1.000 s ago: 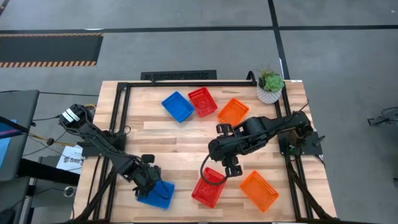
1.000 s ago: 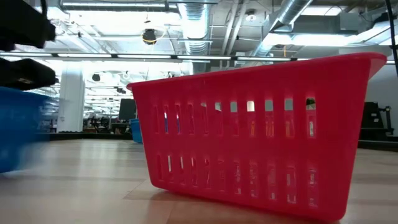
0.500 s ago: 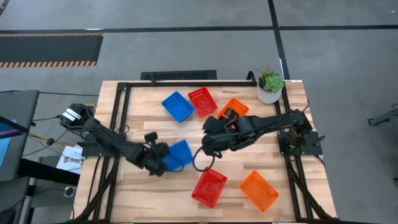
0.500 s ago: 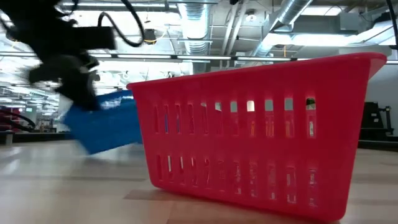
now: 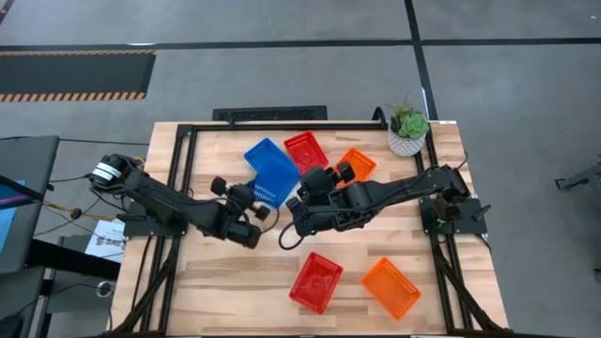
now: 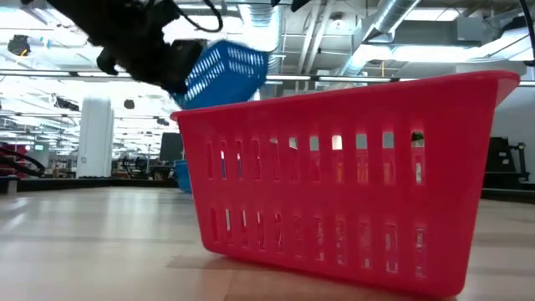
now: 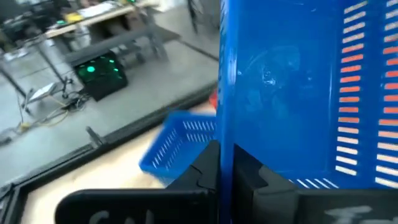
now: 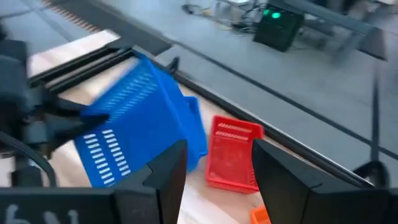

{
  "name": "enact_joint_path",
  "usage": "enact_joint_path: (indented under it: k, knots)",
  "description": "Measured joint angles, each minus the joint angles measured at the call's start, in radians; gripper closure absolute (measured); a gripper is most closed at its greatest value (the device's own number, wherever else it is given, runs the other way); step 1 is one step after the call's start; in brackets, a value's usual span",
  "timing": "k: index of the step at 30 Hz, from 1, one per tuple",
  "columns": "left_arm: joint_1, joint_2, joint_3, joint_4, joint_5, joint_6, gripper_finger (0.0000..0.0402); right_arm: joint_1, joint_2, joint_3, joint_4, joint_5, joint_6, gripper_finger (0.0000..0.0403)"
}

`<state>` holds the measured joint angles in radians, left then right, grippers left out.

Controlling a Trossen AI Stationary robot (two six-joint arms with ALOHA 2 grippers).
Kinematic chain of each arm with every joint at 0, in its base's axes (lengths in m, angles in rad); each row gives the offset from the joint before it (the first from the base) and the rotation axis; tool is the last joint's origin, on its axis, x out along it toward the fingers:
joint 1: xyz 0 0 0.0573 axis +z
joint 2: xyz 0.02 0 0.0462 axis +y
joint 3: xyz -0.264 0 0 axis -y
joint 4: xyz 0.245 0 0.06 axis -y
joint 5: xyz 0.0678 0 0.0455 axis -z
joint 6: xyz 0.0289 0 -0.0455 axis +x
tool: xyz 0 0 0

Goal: Stack baskets by color
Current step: Stack the bottom blue bin on the top blue bins

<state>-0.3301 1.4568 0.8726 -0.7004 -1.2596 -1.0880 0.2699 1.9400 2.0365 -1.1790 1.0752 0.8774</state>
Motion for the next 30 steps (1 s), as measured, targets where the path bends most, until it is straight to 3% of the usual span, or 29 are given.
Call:
enact_joint_path:
  k: [5, 10, 13, 19, 25, 30]
  knots:
    - [0.044, -0.125, 0.0, -0.022, -0.109, -0.09, 0.0401, -0.005, 0.0, 0.0, -0.083, 0.024, 0.091, 0.0201]
    - [0.064, -0.256, 0.0, 0.019, -0.168, -0.081, 0.0401, -0.041, -0.001, 0.0, -0.043, 0.023, 0.043, 0.0201]
    - [0.066, -0.319, 0.0, 0.08, -0.195, 0.007, 0.0401, -0.089, -0.012, 0.0, 0.107, -0.046, -0.144, 0.0201]
    - [0.065, -0.402, 0.001, 0.209, -0.206, 0.226, 0.0401, -0.171, -0.048, 0.002, 0.511, -0.33, -0.498, 0.0201]
    - [0.067, -0.402, 0.001, 0.259, -0.306, 0.276, 0.0402, -0.179, -0.056, 0.0, 0.677, -0.334, -0.582, 0.0201]
    - [0.095, -0.373, 0.001, 0.284, -0.311, 0.267, 0.0401, -0.181, -0.042, 0.002, 0.753, -0.34, -0.614, 0.0201]
